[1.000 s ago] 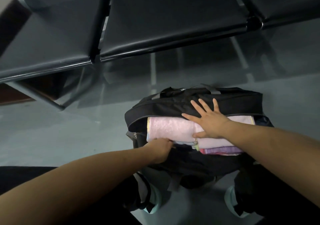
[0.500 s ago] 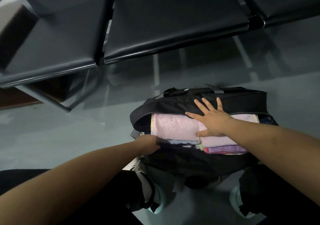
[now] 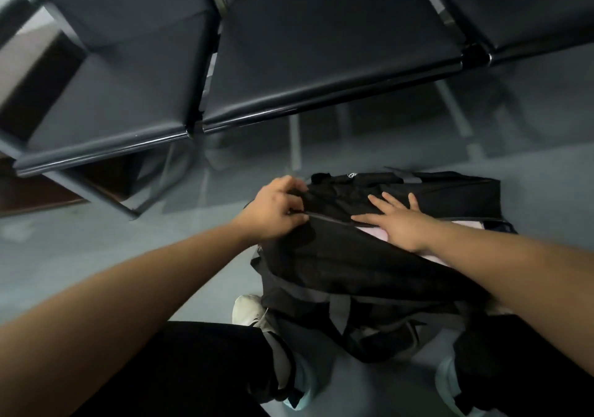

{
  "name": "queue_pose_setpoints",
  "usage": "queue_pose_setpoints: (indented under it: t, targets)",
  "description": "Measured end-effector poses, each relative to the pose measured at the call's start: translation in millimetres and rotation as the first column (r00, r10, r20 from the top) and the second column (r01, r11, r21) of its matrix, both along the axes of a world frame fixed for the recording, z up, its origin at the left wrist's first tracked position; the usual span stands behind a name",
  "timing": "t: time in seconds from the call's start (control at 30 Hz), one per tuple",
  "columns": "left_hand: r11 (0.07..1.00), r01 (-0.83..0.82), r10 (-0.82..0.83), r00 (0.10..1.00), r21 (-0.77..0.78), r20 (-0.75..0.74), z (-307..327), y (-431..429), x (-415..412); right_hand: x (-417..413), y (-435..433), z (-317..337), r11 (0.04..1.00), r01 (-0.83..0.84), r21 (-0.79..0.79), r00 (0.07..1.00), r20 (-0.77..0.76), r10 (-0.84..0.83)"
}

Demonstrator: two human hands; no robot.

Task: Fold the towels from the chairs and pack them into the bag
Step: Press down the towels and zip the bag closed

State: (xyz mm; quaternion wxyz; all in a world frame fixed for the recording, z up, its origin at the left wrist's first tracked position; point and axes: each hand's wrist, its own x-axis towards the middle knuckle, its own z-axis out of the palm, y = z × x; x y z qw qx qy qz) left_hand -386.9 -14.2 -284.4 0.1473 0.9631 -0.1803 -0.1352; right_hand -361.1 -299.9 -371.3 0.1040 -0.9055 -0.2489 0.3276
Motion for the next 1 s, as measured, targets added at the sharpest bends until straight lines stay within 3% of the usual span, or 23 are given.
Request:
queue_pose_setpoints:
  t: [0.1,0.17,0.37,0.47,0.6,0.7,0.8,0.87,0.93,1.0]
  targets:
    - [0.991,-0.130,0.128,0.989,-0.020,-0.070,-5.1,-11.9,10.8,10.2,-5.8,29.5,0.956,0.202,0.210,0.973,-0.158,-0.171]
    - [0.979,-0.206,0.203,0.971,-0.008,-0.128,-8.9,-13.3,17.2,13.5,-14.6,47.9,0.907,0.328,0.264,0.928,-0.268,-0.258]
    - [0.968,-0.247,0.251,0.953,0.045,-0.169,-13.3,-21.4,27.2,-12.3,-27.1,33.4,0.897,0.395,0.198,0.828,-0.498,-0.255]
    - [0.976,-0.201,0.215,0.949,0.085,-0.229,-12.5,-26.8,32.2,-17.6,-22.1,27.2,0.922,0.345,0.179,0.880,-0.403,-0.251]
    - [1.000,-0.003,0.011,0.914,0.019,-0.405,-8.1,-56.9,37.5,-11.7,-19.2,38.4,0.934,0.285,0.214,0.929,-0.300,-0.215]
    - [0.999,0.044,-0.028,0.912,0.030,-0.410,-13.3,-82.5,38.8,-1.6,-23.9,42.9,0.923,0.292,0.250,0.949,-0.199,-0.246]
    - [1.000,0.017,-0.011,0.909,0.011,-0.416,-18.9,-89.1,39.1,7.4,-46.9,44.7,0.933,0.314,0.177,0.916,-0.316,-0.248]
    - [0.999,0.037,-0.023,0.910,0.026,-0.413,-23.2,-86.9,38.8,9.6,-70.8,42.5,0.931,0.363,0.049,0.817,-0.497,-0.292]
    - [0.998,0.054,-0.038,0.912,0.028,-0.408,-30.7,-85.1,37.1,5.9,-89.5,44.7,0.934,0.355,-0.039,0.756,-0.576,-0.312]
    - [0.996,0.083,-0.066,0.914,0.026,-0.401,-39.3,-84.3,34.5,7.0,-96.6,57.8,0.961,0.270,-0.062,0.790,-0.556,-0.258]
